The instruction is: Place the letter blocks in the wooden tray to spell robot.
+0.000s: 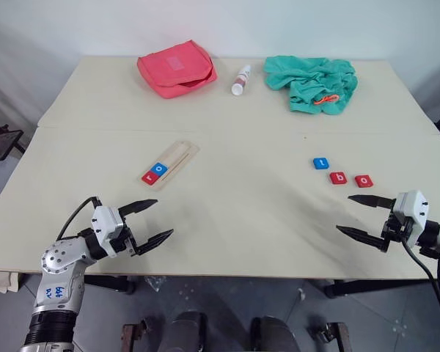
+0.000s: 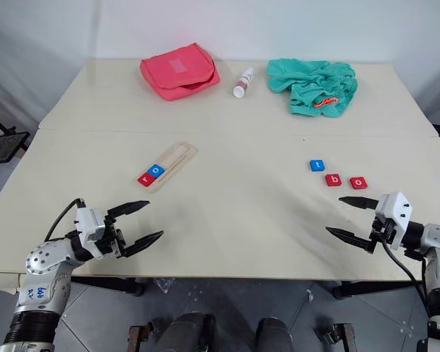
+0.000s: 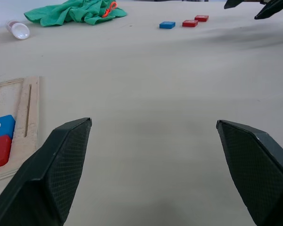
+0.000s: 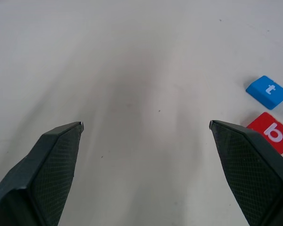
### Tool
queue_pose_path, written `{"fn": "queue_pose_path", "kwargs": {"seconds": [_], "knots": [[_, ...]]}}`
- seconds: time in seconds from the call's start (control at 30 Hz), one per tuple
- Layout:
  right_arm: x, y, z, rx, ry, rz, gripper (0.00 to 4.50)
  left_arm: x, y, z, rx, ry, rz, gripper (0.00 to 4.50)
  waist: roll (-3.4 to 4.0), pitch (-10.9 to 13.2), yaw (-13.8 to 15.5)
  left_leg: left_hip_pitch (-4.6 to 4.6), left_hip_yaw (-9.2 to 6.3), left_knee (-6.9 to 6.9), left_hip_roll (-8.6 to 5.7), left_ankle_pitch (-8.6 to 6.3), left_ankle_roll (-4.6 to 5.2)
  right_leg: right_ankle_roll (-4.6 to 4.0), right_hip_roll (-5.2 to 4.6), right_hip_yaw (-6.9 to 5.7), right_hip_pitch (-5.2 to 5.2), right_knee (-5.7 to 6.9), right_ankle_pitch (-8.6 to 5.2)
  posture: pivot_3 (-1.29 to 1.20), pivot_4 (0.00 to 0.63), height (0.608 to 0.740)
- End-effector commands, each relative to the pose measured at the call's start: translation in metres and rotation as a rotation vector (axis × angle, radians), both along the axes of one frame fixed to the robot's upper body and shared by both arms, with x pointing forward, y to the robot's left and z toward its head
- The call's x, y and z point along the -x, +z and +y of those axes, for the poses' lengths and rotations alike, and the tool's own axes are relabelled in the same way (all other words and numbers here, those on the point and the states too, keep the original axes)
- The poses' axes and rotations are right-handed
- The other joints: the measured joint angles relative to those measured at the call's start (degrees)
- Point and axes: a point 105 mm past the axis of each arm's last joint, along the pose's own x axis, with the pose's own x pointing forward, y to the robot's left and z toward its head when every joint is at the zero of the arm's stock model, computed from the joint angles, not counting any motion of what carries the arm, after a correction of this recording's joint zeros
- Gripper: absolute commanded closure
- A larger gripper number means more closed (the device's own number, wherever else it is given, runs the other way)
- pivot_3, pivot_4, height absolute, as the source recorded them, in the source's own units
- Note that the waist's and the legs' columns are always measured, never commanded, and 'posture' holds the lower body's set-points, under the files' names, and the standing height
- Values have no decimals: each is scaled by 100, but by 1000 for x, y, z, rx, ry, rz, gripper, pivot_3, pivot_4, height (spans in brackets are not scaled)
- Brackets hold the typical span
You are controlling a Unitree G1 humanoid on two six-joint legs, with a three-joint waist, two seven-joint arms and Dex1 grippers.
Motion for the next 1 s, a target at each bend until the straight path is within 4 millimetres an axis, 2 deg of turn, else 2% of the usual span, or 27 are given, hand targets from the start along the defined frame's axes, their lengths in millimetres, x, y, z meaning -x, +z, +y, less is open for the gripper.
{"fn": "queue_pose_path", "kwargs": {"seconds": [0.03, 0.37, 0.43, 0.53, 0.67, 0.83, 1.0], "knots": [[-2, 16, -6, 3, -17, -63, 27, -4, 14, 2, 4, 24, -37, 0, 0, 0, 4, 0, 0, 0, 0, 0, 0, 0, 0, 0, 0, 0, 0, 0, 150, 740], [-11, 23, 1, -5, -1, -81, 27, 2, 22, 9, -31, 127, -28, 0, 1, 0, -7, 0, -4, -3, 1, 0, -1, 0, 1, -2, 4, -10, 0, 0, 150, 740], [-14, 26, 4, -5, 9, -87, 27, 5, 25, 16, -33, 184, -24, 0, 1, 1, -7, 0, -4, -2, 2, 0, -1, 0, 2, -1, 5, -12, 0, 0, 150, 740], [-19, 31, 8, -4, 24, -101, 27, 4, 17, 29, -108, 302, 48, 0, 2, 1, -10, 0, -5, -3, 4, -1, -1, 0, 4, -2, 8, -21, 0, 0, 150, 740], [-25, 34, 12, -5, 41, -110, 27, 1, 26, 34, -82, 351, 46, 0, 4, 2, 14, 0, -11, -2, 3, -1, -1, 0, 4, -5, 15, -28, 0, 0, 150, 740], [-28, 37, 22, -5, 88, -116, 27, -24, 29, 44, -77, 514, 143, 0, 4, 2, 13, -2, -16, -1, 1, 0, -2, 0, 3, -9, 18, -30, 0, 0, 150, 740], [-24, 40, 36, -2, 170, -116, 27, -50, 42, 35, -65, 536, 169, 0, 4, 2, 9, -2, -16, -5, 0, 0, -2, 0, 4, -10, 16, -28, 0, 0, 150, 740]]}}
